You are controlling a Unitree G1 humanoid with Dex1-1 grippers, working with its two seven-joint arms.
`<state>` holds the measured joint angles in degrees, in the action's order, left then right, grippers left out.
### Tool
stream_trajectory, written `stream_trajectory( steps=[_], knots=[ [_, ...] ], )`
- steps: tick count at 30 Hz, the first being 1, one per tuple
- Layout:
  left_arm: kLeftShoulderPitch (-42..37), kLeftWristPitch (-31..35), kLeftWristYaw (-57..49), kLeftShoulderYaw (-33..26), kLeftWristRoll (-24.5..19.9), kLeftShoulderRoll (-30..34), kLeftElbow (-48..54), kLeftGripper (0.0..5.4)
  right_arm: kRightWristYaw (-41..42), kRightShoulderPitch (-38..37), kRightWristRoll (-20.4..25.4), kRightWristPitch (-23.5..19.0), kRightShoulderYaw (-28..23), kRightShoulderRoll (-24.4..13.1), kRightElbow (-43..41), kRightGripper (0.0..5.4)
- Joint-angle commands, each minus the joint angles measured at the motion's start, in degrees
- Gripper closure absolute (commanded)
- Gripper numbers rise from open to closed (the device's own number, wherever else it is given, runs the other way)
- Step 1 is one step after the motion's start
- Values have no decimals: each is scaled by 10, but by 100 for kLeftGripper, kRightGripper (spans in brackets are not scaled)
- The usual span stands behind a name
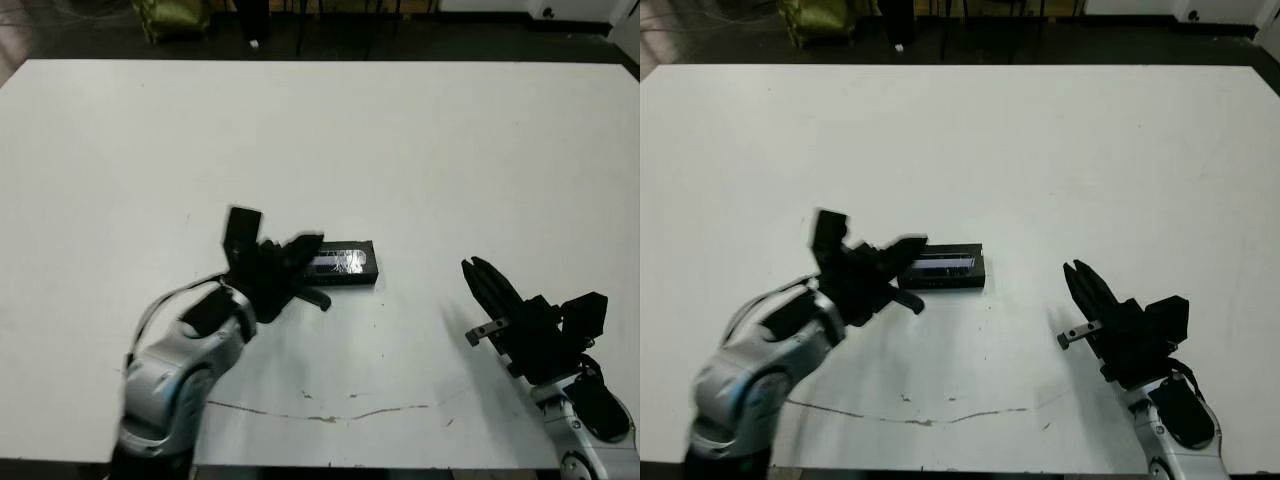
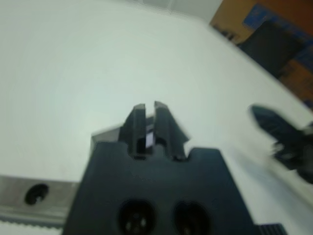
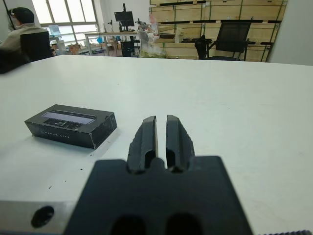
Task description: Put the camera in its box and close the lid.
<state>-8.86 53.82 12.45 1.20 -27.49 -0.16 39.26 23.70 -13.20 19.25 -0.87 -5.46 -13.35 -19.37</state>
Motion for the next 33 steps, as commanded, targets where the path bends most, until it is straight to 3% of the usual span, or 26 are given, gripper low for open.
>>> stream_trajectory(
  steps=[1, 4, 7, 10, 13, 16, 20, 24, 27, 33],
  knots=[
    [6, 49, -2, -62, -66, 28, 62, 538, 9, -3, 5, 12, -4, 0, 16, 540],
    [12, 40, -7, -122, -118, 44, 89, 538, 9, -2, 10, 12, -6, 2, 17, 540],
    [22, 9, -19, -157, -140, 47, 87, 538, 7, 0, 13, 7, -10, -2, 12, 540],
    [51, -67, -23, -174, -99, 61, 65, 538, -11, 6, 9, -5, -19, -5, -7, 540],
    [81, -157, -24, -172, -41, 66, 32, 538, -19, 18, 9, 11, -28, 0, -10, 540],
    [112, -300, -11, -160, 41, 60, -36, 538, -35, 31, 9, 3, -35, 0, -27, 540],
    [137, -505, -24, -143, 157, 49, -156, 538, -91, 42, -26, -26, -32, 8, -61, 540],
    [146, -631, -56, -142, 208, 30, -247, 538, -142, 53, -54, -47, -20, 30, -77, 540],
    [145, -662, -76, -144, 220, 24, -283, 538, -173, 63, -73, -63, -9, 45, -82, 540],
    [132, -639, -83, -140, 215, 37, -280, 538, -198, 102, -125, -33, 4, 57, -48, 540]
  ],
)
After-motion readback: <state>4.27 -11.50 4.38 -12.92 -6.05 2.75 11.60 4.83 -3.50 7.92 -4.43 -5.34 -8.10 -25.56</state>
